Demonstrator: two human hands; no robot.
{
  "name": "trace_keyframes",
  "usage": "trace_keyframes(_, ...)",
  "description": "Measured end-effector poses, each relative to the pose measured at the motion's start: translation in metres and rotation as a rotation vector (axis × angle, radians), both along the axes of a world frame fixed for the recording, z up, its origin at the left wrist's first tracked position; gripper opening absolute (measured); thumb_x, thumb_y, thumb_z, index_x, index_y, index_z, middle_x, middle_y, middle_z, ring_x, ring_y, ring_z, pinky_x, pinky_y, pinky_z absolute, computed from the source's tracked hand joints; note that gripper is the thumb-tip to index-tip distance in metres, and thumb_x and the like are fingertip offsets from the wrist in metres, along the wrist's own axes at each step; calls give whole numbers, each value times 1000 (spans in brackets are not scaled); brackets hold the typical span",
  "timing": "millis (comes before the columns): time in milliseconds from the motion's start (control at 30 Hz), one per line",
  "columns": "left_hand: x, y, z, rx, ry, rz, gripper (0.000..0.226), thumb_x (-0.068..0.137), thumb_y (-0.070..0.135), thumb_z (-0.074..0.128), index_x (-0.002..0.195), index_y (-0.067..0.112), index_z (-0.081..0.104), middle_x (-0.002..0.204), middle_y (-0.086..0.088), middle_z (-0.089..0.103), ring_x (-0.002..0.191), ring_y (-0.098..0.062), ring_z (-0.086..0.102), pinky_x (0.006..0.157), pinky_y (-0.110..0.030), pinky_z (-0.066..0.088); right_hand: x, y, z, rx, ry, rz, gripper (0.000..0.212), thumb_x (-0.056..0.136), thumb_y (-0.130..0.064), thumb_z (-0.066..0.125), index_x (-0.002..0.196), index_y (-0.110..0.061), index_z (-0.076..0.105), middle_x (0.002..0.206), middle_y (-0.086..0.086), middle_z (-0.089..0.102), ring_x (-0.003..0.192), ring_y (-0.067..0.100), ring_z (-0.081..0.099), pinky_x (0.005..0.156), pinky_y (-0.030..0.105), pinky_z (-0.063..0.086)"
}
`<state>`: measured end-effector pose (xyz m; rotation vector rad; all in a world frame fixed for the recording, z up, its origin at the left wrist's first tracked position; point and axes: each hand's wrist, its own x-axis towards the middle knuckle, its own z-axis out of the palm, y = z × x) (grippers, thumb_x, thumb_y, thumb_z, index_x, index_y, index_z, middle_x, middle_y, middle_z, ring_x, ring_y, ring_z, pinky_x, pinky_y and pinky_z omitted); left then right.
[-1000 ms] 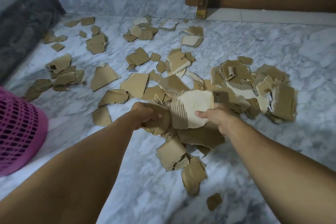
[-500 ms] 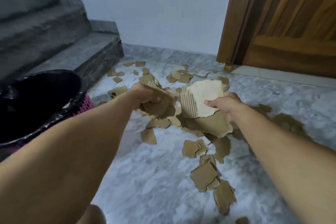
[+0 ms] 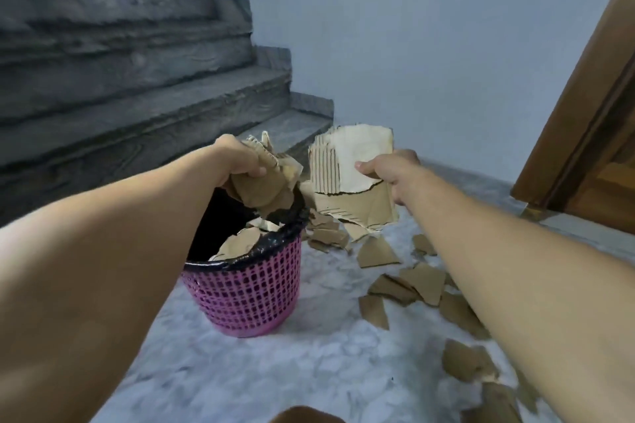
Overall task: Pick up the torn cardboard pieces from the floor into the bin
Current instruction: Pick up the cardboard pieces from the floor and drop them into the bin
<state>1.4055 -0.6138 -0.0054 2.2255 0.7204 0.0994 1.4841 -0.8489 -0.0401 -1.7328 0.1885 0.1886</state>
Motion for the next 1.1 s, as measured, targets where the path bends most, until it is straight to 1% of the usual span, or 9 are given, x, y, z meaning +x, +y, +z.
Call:
trace_keyframes(167, -9, 69, -12, 12, 1, 113, 58, 79, 17, 78, 127, -4, 53, 122, -17, 60, 110, -32, 61, 87, -35, 51, 9, 100, 1, 53, -1, 85, 71, 64, -10, 87, 125, -5, 52, 122, 8, 64, 107, 27, 62, 94, 37, 50)
trace_keyframes(300, -14, 104, -39, -7, 22, 150, 56, 81, 13, 75, 128, -5, 50, 123, -20, 58, 112, -35, 59, 90, -36, 52, 10, 156, -15, 41, 13, 103, 62, 78, -4, 78, 131, -3, 46, 126, 7, 59, 113, 27, 56, 83, 28, 43)
trace_keyframes(367, -15, 114, -55, -19, 80, 153, 50, 82, 17, 75, 119, -6, 50, 117, -16, 58, 107, -31, 59, 91, -39, 53, 6, 174, -30, -3, 47, 167, 57, 83, -3, 71, 132, -1, 43, 118, 6, 55, 103, 23, 54, 80, 29, 45)
trace_keyframes(433, -16, 121, -70, -23, 150, 143, 41, 82, 19, 74, 108, -4, 52, 106, -15, 60, 101, -31, 61, 83, -37, 53, 5, 188, -50, -89, 60, 234, 49, 85, -4, 69, 128, 2, 48, 117, 8, 58, 101, 24, 58, 82, 34, 51)
trace_keyframes(500, -19, 125, -83, -52, 190, 135, 44, 78, 18, 78, 109, -5, 56, 106, -18, 63, 98, -35, 63, 87, -40, 54, 4, 192, -66, -185, 67, 283, 39, 86, -8, 67, 121, 2, 52, 109, 10, 59, 98, 26, 59, 86, 37, 52)
trace_keyframes(600, -19, 124, -90, -38, 193, 120, 50, 75, 20, 80, 113, -1, 55, 114, -17, 59, 102, -35, 60, 87, -41, 53, 9, 184, -78, -199, 85, 286, 19, 84, -2, 66, 101, 0, 58, 92, 8, 60, 78, 20, 56, 85, 35, 55)
trace_keyframes(700, -13, 114, -92, -10, 176, 94, 48, 76, 24, 80, 113, 2, 59, 114, -14, 60, 102, -31, 59, 79, -39, 52, 12, 164, -78, -134, 115, 275, 25, 83, 3, 66, 108, 3, 61, 102, 14, 67, 71, 17, 57, 71, 33, 60)
trace_keyframes(967, 19, 8, -76, -60, -11, -105, 15, 80, 18, 77, 77, 9, 65, 80, -18, 67, 74, -28, 65, 78, -43, 60, 7, 48, -58, -77, 162, 237, 13, 91, -1, 59, 104, 0, 61, 79, 10, 62, 73, 17, 63, 65, 35, 61)
trace_keyframes(1100, 33, -69, -76, -2, -16, -255, 21, 78, 19, 79, 88, 2, 71, 77, -16, 69, 70, -26, 67, 64, -37, 58, 0, -37, -67, -131, 204, 201, 7, 93, -11, 62, 92, -5, 62, 78, 6, 60, 67, 13, 62, 69, 37, 61)
